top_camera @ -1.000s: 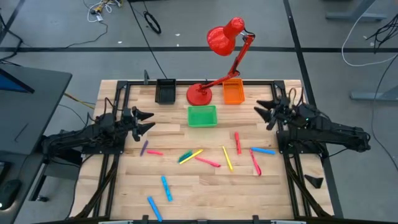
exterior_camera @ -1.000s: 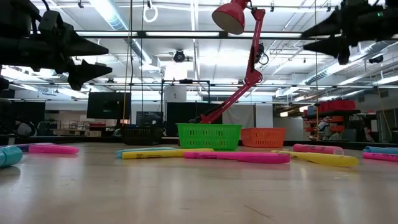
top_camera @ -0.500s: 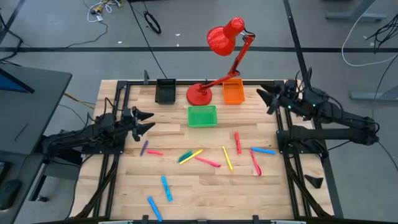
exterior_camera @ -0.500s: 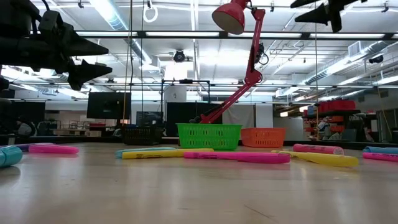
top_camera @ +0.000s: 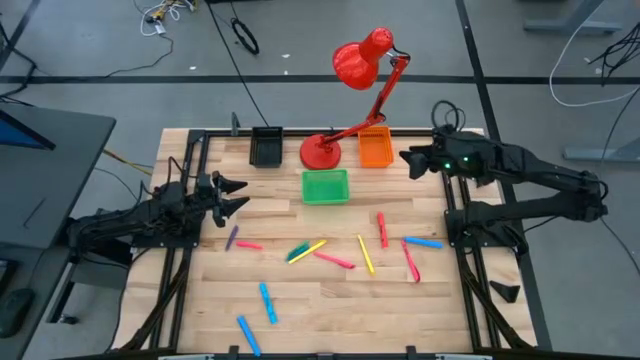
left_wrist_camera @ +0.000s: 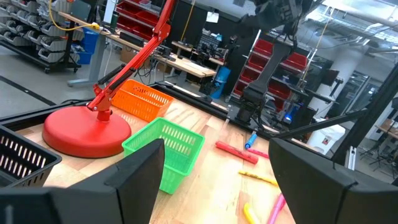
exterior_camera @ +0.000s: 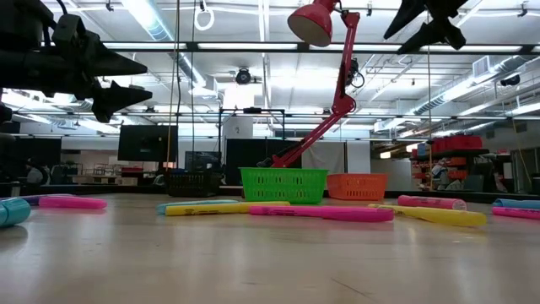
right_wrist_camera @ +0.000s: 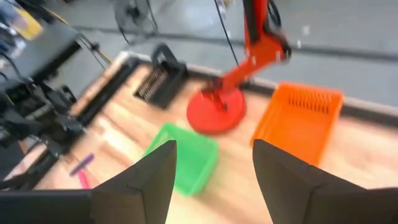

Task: Pick & Place Markers
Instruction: Put the big blue highlighter into the green basket

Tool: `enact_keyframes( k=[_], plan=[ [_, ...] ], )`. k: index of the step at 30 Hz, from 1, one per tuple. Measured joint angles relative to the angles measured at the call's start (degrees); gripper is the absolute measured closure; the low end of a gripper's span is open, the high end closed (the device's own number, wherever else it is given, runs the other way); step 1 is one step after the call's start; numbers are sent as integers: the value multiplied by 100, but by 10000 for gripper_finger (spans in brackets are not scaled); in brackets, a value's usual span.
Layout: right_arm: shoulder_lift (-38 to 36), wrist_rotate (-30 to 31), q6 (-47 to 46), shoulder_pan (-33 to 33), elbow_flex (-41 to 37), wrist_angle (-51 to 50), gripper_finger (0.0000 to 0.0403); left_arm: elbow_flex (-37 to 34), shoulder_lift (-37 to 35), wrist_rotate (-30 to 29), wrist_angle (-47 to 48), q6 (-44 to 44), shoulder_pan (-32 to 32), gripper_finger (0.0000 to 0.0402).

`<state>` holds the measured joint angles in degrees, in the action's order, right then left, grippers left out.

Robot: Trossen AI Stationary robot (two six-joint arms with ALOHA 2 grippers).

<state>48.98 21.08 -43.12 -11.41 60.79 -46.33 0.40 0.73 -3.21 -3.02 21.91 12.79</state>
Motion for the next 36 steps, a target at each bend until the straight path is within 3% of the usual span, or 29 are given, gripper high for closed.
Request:
enact_keyframes(
  k=[6,15,27,36],
  plan=[
    [420,-807,-604,11,302,-637,188,0,-2,-1,1,0,1,106],
    [832,-1729,-701,282,606,-1713,188,2,0,0,1,0,-1,106],
    [874,-2459,-395,822,676,-3068,188,0,0,0,1,0,-1,106],
    [873,-2539,75,1285,676,-3435,188,1,-1,0,0,0,0,106]
  ],
)
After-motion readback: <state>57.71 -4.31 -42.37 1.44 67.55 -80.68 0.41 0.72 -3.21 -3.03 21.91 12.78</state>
